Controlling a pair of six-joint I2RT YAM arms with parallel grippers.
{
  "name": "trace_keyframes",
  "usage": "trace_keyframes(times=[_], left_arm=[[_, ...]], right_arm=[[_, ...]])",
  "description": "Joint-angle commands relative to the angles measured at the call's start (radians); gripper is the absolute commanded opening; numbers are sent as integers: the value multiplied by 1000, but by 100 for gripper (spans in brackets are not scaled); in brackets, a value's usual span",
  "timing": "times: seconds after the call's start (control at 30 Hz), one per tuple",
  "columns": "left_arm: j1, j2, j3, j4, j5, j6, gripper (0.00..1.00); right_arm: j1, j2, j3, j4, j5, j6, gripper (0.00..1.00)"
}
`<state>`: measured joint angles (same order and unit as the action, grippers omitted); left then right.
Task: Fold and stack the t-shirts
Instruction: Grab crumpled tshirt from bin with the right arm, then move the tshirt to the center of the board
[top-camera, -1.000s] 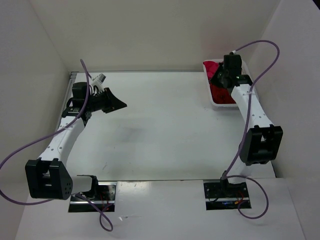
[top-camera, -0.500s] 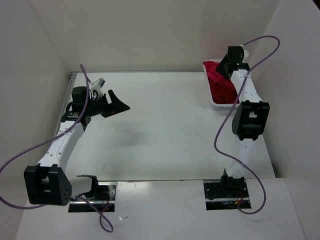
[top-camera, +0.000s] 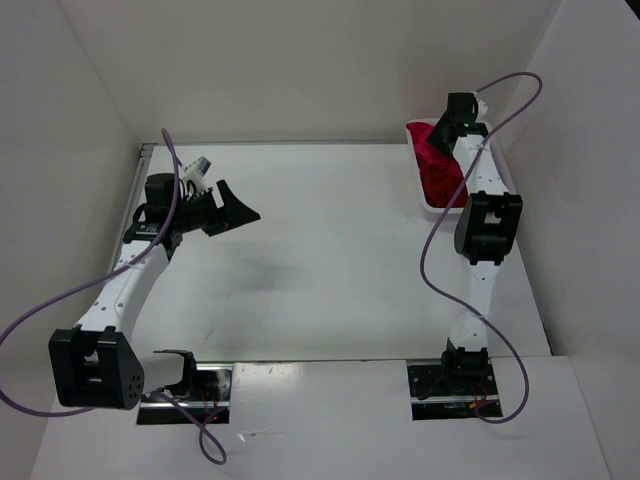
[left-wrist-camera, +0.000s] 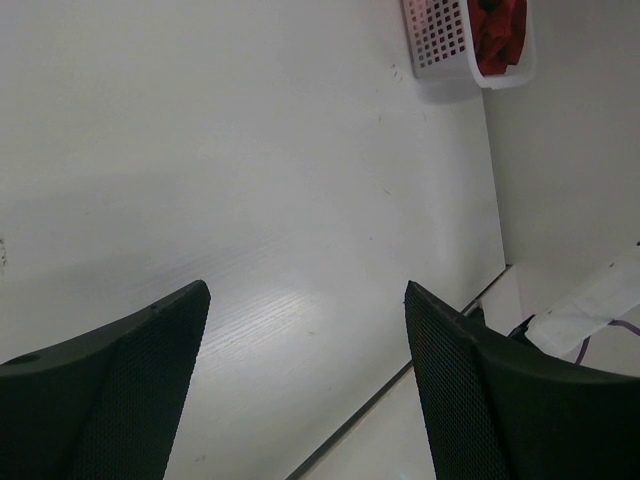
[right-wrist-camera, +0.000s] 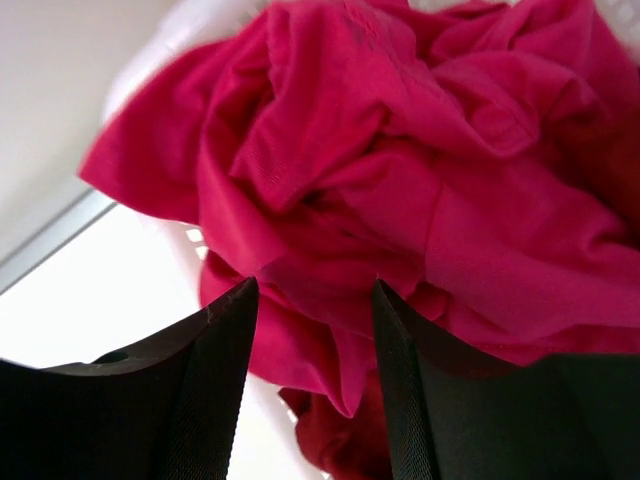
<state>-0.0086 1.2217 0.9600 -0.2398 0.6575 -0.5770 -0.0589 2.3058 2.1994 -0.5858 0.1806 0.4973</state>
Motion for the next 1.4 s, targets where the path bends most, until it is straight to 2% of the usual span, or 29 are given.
trace_keyframes(times=[0.0,0.1,0.13,0.17,0.23,0.27,0.37,0.53,0.67,0.83,0.87,0.97,1.07,1.23,1.27,1.37], left_arm=[[4,12,0,25,-2,20,86],[4,21,9,25,-12,20,86],[4,21,9,25,-12,20,86],[4,21,9,25,-21,10,86],[4,21,19,36,-21,9,86],[4,21,19,36,-21,-1,86],[4,21,28,45,-21,-10,86],[4,42,46,66,-1,-30,86],[4,64,97,86,-1,-55,86],[4,88,152,96,-35,-110,86],[4,97,166,96,-45,-122,86],[4,98,177,96,-91,-161,86],[25,98,177,105,-114,-211,86],[94,75,158,114,-127,-242,86],[105,65,148,114,-127,-251,86],[163,41,114,114,-116,-260,86]], right_arm=[[-4,21,51,-19,-3,-17,55],[-4,47,86,-19,-29,-17,53],[-4,62,100,-29,-39,-28,49],[-4,63,123,-38,-40,-28,33],[-4,49,123,-28,-55,-28,20],[-4,20,123,-8,-65,-19,9],[-4,-31,112,12,-66,-10,0],[-4,-141,125,12,-88,-9,0],[-4,-294,134,-12,-220,0,0],[117,-480,193,-23,-295,-11,0],[132,-509,194,3,-334,13,0],[168,-618,244,87,-586,127,0],[180,-651,315,196,-764,271,0],[191,-674,428,254,-833,380,0],[191,-684,395,270,-833,389,0],[191,-744,135,342,-845,390,0]])
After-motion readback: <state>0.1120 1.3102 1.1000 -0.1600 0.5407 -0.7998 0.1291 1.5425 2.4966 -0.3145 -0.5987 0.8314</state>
